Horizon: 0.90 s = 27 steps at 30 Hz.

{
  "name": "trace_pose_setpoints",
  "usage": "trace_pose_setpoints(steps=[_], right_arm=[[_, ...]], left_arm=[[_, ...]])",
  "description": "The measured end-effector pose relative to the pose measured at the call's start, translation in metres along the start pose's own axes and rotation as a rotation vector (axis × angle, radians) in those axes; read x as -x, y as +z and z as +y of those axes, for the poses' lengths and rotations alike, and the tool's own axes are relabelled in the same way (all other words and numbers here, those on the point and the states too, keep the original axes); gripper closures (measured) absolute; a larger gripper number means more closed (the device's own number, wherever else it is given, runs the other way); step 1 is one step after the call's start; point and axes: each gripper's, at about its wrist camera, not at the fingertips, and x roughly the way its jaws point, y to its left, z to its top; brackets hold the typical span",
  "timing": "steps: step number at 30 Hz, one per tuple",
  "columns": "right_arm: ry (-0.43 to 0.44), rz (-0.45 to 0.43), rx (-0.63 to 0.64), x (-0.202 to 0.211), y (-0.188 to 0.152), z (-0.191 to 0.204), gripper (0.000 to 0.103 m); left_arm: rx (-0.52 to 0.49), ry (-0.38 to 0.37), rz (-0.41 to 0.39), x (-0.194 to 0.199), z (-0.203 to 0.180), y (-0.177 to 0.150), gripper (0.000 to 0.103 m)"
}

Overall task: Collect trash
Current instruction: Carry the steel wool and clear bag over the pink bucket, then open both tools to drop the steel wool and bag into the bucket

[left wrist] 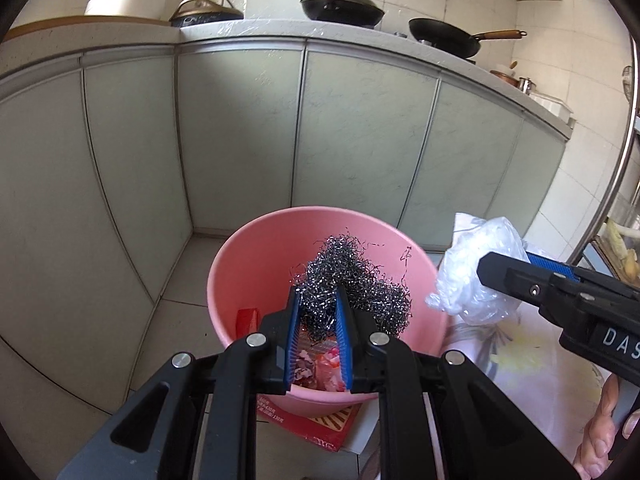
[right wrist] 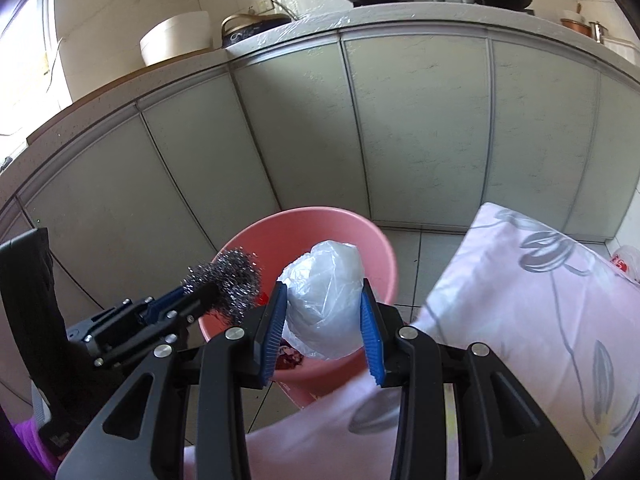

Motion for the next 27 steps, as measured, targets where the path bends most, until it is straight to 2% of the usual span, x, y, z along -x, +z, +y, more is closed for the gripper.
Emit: trace_pose_setpoints(steps=[13,27], right_arm=[[0.006,0.099,-0.038,-0.05,-0.004,0.001,0.067],[-0.017,0.118,-0.015,-0.071,-0.005,0.004,0.067]], left_arm=[[0.025,0.043,0.047,-0.031,0.013,-0.003,0.087],[0.041,0.053,0.077,-0.045,0.019,-0.007,0.086]])
